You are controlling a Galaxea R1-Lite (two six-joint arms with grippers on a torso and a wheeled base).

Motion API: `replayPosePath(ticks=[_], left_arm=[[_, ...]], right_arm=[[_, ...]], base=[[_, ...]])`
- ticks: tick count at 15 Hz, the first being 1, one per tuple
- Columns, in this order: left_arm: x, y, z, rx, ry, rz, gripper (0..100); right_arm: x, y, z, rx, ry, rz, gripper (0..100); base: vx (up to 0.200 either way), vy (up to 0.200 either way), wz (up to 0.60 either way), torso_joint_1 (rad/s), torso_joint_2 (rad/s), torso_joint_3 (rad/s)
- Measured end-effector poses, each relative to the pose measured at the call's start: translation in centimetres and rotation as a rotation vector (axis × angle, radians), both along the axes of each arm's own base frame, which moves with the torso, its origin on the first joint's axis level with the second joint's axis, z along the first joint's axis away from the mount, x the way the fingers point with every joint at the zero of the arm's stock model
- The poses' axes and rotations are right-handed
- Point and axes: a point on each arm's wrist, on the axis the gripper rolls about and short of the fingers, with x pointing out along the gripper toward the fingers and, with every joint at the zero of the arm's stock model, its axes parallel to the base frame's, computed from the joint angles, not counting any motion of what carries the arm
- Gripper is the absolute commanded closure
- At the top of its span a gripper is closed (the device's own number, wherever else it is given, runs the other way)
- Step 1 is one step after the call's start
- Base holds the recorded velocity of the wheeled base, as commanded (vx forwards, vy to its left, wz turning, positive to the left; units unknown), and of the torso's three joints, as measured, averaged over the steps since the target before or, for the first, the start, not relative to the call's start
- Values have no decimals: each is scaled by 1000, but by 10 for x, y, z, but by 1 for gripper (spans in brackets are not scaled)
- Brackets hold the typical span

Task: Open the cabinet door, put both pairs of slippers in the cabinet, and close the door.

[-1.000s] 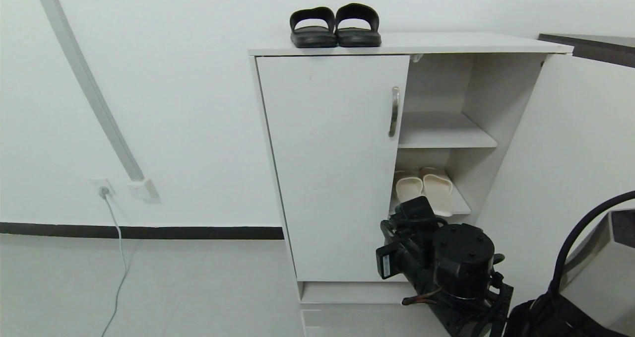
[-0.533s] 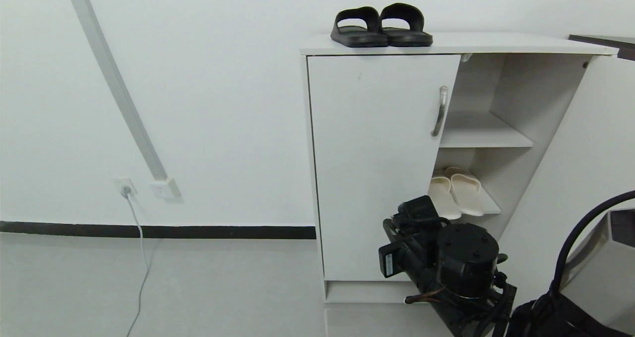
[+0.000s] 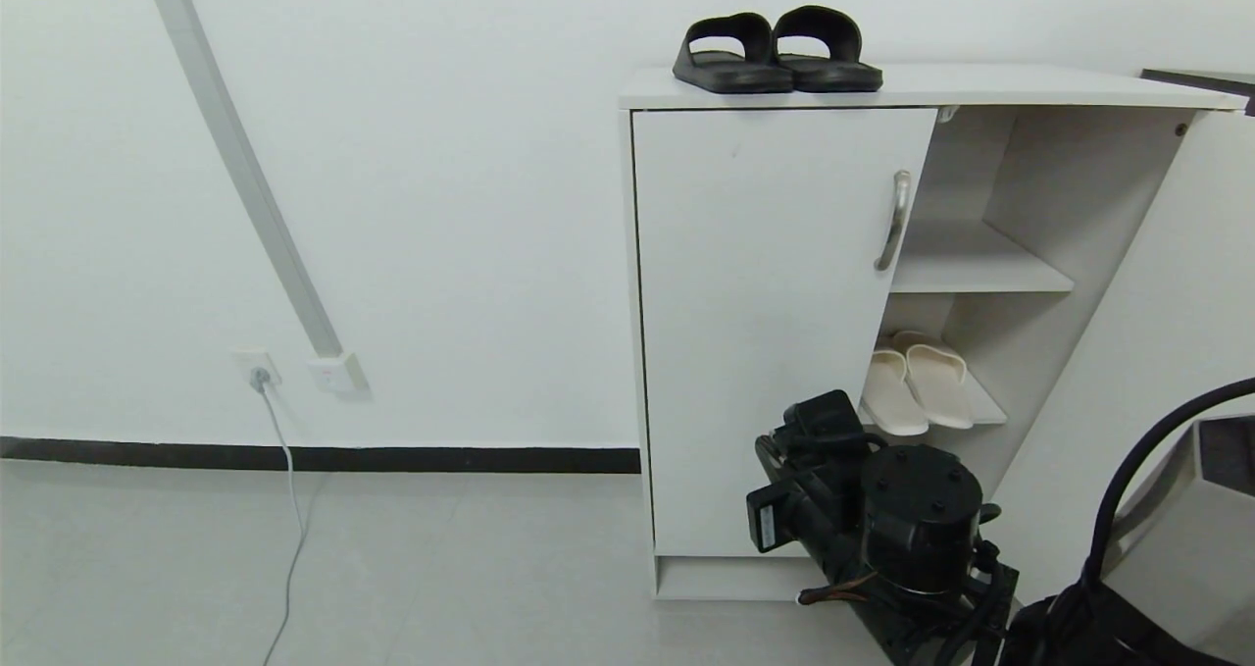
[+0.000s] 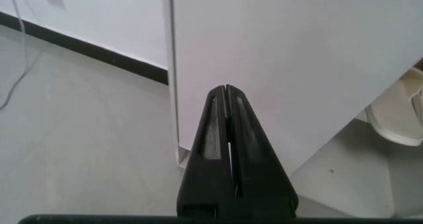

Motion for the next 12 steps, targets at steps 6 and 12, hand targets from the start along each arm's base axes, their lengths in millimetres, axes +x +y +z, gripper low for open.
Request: replayPosePath(ticks=[6, 12], left_arm=[[0, 0, 0, -2, 0, 0, 100], [0, 0, 0, -1, 0, 1, 100]], right_arm=[[0, 0, -1, -1, 1, 1, 100], [2, 0, -3, -4, 3, -4, 100]], base=[[0, 0, 0, 0, 0, 0], [0, 0, 0, 4, -94, -144]])
